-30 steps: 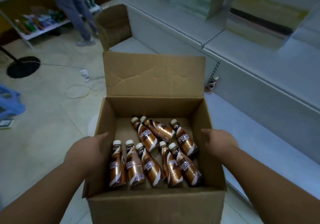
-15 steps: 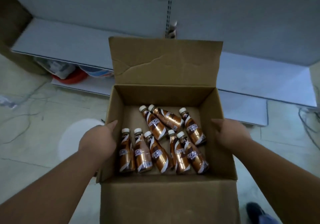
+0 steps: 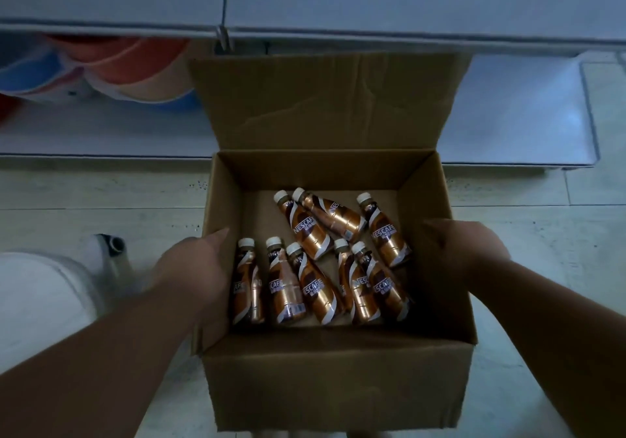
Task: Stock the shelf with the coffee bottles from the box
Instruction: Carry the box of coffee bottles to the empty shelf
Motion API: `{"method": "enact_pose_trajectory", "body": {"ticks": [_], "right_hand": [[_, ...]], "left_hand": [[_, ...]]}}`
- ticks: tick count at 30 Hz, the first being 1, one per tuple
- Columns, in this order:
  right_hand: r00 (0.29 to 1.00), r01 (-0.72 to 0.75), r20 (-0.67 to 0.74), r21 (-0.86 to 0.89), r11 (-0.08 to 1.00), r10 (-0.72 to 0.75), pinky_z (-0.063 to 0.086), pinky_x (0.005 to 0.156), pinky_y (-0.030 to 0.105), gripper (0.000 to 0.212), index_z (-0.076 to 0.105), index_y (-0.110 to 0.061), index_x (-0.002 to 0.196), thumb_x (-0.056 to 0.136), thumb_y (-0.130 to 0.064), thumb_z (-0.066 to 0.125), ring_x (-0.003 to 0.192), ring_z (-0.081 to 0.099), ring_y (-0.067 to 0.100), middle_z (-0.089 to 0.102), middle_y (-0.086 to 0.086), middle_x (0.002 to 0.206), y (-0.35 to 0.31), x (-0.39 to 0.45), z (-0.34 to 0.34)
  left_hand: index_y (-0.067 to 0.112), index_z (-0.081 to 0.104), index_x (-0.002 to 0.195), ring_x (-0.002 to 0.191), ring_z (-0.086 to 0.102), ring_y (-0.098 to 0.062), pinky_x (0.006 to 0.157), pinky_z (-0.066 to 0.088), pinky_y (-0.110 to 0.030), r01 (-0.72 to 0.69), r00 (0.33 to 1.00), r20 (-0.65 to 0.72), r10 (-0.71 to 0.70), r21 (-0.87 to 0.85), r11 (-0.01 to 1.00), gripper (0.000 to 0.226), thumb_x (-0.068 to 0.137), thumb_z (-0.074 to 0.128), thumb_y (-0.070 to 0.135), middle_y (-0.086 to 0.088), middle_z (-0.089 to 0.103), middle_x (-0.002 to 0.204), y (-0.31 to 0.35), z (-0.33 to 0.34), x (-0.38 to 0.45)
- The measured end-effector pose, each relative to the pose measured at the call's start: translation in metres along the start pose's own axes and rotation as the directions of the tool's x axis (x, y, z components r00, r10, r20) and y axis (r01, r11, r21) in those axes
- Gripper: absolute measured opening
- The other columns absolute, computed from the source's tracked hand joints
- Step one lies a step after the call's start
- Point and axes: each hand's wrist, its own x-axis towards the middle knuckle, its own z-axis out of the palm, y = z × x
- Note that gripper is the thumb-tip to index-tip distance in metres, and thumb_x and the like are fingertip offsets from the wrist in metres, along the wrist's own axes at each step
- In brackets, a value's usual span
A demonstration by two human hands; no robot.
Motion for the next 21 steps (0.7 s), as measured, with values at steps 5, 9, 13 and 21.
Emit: {"method": "enact_pose_trajectory", "body": {"ticks": [5,9,13,21], "right_hand": [[0.999,-0.031,-0.037,-0.017,0.999,0.030,0.056,0.075,0.037,0.050,0.045,-0.036,0.140,0.093,-0.021,0.055,0.095,0.065,0.028,0.065,0.013,0.119,0.020,0.064,0.045],[0.998,-0.038,-0.052,-0.038,0.999,0.036,0.058,0.076,0.042,0.051,0.046,-0.035,0.140,0.092,-0.018,0.054,0.093,0.065,0.030,0.066,0.014,0.115,0.026,0.103,0.062],[0.996,-0.037,-0.082,-0.044,0.998,0.034,0.058,0.073,0.038,0.054,0.043,-0.036,0.143,0.093,-0.016,0.054,0.093,0.065,0.031,0.066,0.015,0.115,0.031,0.132,0.073],[0.997,-0.027,-0.076,-0.014,1.000,0.025,0.056,0.075,0.040,0.042,0.052,-0.030,0.133,0.094,-0.017,0.052,0.096,0.065,0.036,0.066,0.017,0.113,0.038,0.158,0.109]], "left_hand": [[0.031,0.025,0.152,0.113,0.060,-0.029,0.084,0.050,-0.035,-0.027,0.998,0.063,0.026,0.007,1.000,0.073,0.089,0.056,0.010,-0.013,0.060,0.133,0.027,0.045,0.056],[0.031,0.027,0.152,0.115,0.060,-0.031,0.084,0.051,-0.036,-0.034,0.999,0.023,0.034,-0.011,0.999,0.074,0.088,0.055,0.008,-0.013,0.059,0.136,0.038,0.072,0.089],[0.034,0.027,0.152,0.112,0.061,-0.033,0.080,0.052,-0.037,-0.035,0.999,-0.026,0.035,0.003,0.999,0.075,0.088,0.055,0.010,-0.013,0.059,0.135,0.046,0.092,0.117],[0.033,0.025,0.153,0.119,0.056,-0.034,0.087,0.052,-0.040,-0.013,1.000,0.015,0.013,0.018,1.000,0.075,0.089,0.057,0.010,-0.016,0.055,0.137,0.056,0.126,0.145]]}}
